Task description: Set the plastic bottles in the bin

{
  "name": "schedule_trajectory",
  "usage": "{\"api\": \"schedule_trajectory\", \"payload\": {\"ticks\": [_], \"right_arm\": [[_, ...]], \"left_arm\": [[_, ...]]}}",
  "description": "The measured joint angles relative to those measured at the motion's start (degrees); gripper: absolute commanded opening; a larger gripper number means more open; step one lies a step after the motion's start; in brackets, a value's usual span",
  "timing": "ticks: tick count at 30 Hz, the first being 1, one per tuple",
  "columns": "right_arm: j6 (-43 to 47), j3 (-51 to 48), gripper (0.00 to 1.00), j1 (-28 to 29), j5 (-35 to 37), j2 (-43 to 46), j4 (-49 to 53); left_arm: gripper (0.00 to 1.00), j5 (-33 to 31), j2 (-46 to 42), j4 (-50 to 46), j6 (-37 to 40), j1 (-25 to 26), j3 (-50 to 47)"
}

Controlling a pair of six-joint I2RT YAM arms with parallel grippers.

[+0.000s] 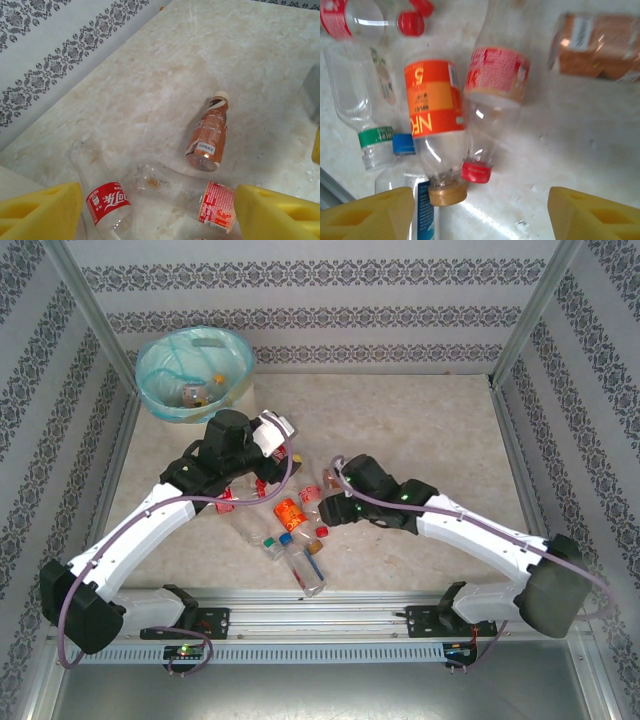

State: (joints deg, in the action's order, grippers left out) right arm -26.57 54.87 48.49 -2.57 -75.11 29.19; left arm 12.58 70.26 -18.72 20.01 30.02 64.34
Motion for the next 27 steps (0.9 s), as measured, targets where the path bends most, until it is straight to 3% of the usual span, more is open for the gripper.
{"api": "schedule_trajectory", "payload": {"ticks": [6,10,14,27], "right_arm": [[-5.66,-1.92,0.71,3.43,-0.48,-2.82,0.66],[-7.50,-1.79,0.65,4.42,-1.20,-4.61,0.61],[-7.72,-0.26,0.67,5.55,-3.04,-8.24,0.59],[-8.90,1.53,0.76,20.94,-1.57,-12.13,3.45]], "left_arm": [[0.83,0.33,-1.33,0.46,1.29,0.00,-1.90],[0.83,0.26,-2.78,1.36,2.54,0.00,-3.76],[0.84,-1.03,-3.72,1.57,3.19,0.00,-3.89],[0.87,-7.61,-9.68,5.90,4.52,0.00,-5.75]]}}
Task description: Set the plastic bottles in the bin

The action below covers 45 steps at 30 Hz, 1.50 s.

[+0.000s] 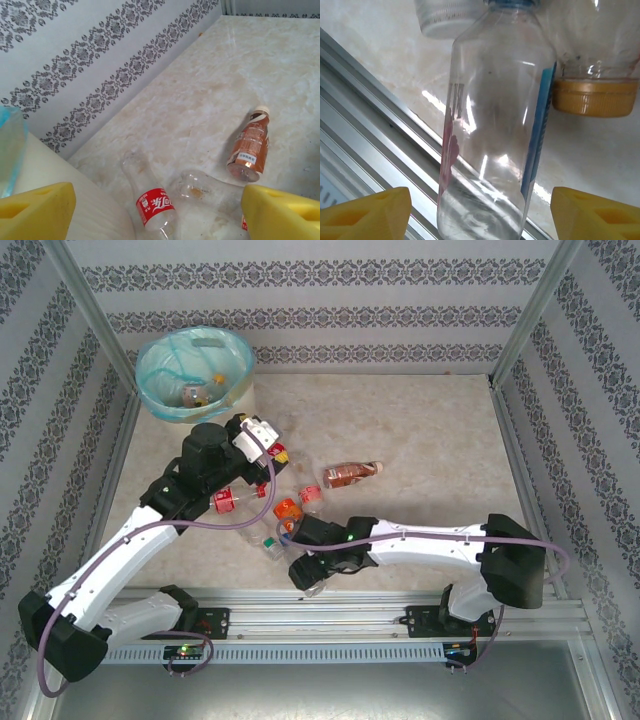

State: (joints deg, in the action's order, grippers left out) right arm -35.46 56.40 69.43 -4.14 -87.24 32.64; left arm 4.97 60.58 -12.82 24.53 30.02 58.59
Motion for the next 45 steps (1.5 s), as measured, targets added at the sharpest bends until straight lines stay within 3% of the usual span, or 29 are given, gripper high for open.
{"api": "schedule_trajectory", "payload": {"ticks": [11,27,45], "right_arm": [[-2.78,3.58,0.76,3.98,4.39,-5.99,3.08],[-4.28,3.69,0.60,3.96,6.10,-8.85,3.91],[-4.70,-2.14,0.57,3.96,6.05,1.55,3.26]], "left_arm": [[0.87,-1.20,-1.27,1.09,0.17,0.00,-0.72],[0.87,-1.22,-2.19,1.68,0.17,0.00,-1.01],[0.87,-1.20,-2.19,1.77,0.13,0.00,-1.09]]}}
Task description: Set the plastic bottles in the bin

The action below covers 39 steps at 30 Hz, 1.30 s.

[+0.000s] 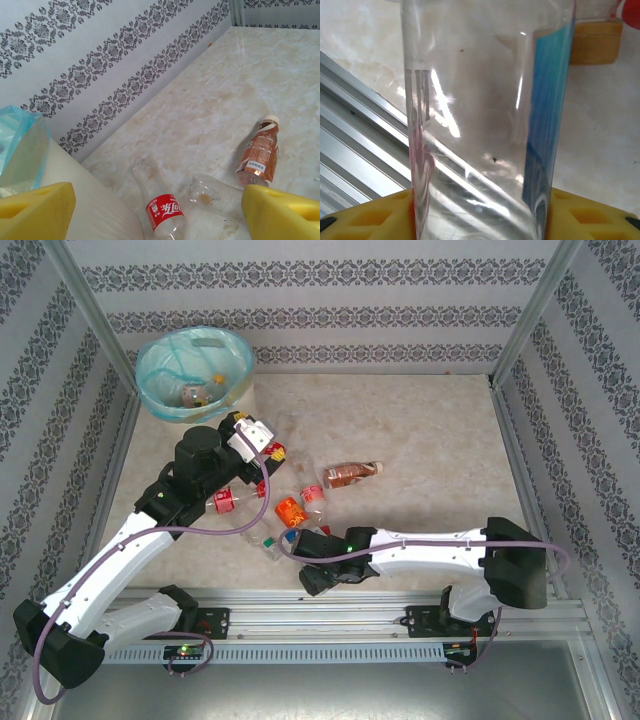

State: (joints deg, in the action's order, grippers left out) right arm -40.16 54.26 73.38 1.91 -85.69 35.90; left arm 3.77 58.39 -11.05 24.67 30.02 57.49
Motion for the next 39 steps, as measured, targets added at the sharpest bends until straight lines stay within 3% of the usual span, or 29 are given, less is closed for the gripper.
{"api": "schedule_trajectory", "payload": {"ticks": [14,21,26,32,39], "right_arm": [[1.77,-1.66,0.56,-1.46,0.02,9.68,-5.60],[6.51,-1.64,0.56,-13.88,-0.07,16.24,-7.65],[14.88,0.70,0.55,-24.96,-3.26,18.32,-8.17],[22.95,5.55,0.53,-36.22,-12.55,21.64,-13.14],[28.81,7.91,0.53,-39.54,-24.11,25.57,-21.05]], "left_arm": [[0.87,0.35,0.28,1.14,-2.19,0.00,0.00],[0.91,2.47,1.03,0.98,-7.43,-0.13,1.97],[0.91,8.98,1.90,-0.63,-12.94,-0.59,9.27],[0.91,20.72,2.27,-1.05,-21.35,-2.01,14.14],[0.90,36.30,4.22,3.78,-31.82,-2.51,14.23]]}}
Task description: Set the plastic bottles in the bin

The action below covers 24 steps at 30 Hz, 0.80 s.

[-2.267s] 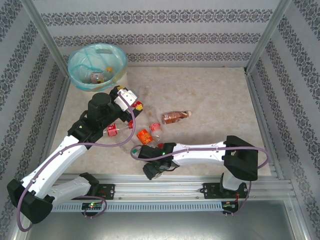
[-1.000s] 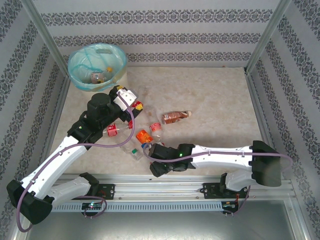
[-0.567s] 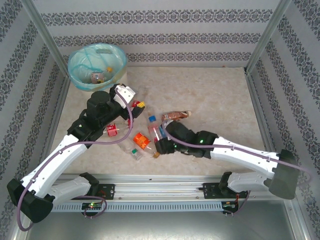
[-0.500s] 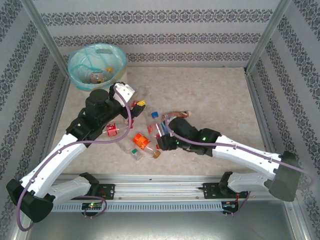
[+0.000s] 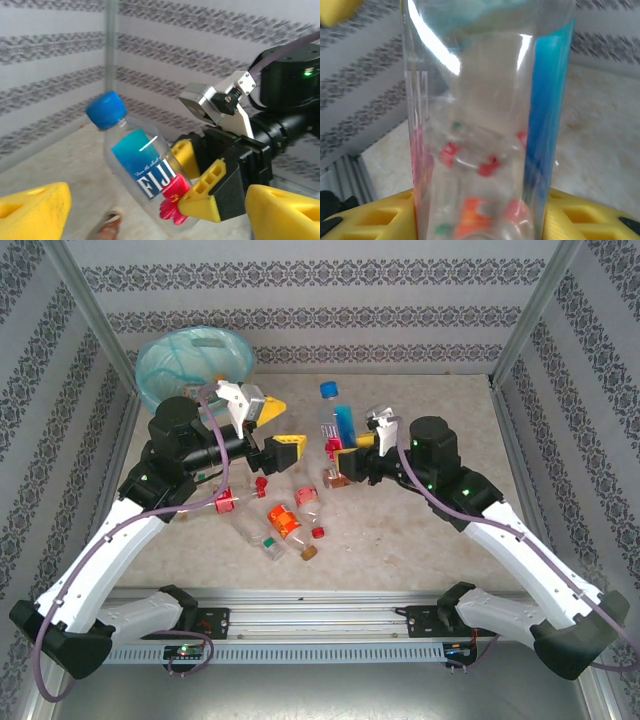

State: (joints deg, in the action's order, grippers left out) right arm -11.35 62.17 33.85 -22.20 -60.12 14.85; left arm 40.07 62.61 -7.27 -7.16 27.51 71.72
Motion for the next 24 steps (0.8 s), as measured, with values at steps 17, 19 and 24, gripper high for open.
{"api": "schedule_trajectory", "payload": {"ticks": [17,19,24], "right_arm": [[2.36,1.95,0.53,0.87,-16.13,1.36,-7.23],[2.36,2.36,0.53,1.29,-16.52,1.01,-7.37],[2.40,2.82,0.51,1.68,-16.65,0.68,-7.45]], "left_arm": [[0.85,19.52,5.03,16.48,-15.82,-0.74,0.09],[0.85,20.33,5.03,17.59,-16.61,-0.76,0.11],[0.85,21.09,5.01,18.75,-17.29,-0.92,0.20]]}}
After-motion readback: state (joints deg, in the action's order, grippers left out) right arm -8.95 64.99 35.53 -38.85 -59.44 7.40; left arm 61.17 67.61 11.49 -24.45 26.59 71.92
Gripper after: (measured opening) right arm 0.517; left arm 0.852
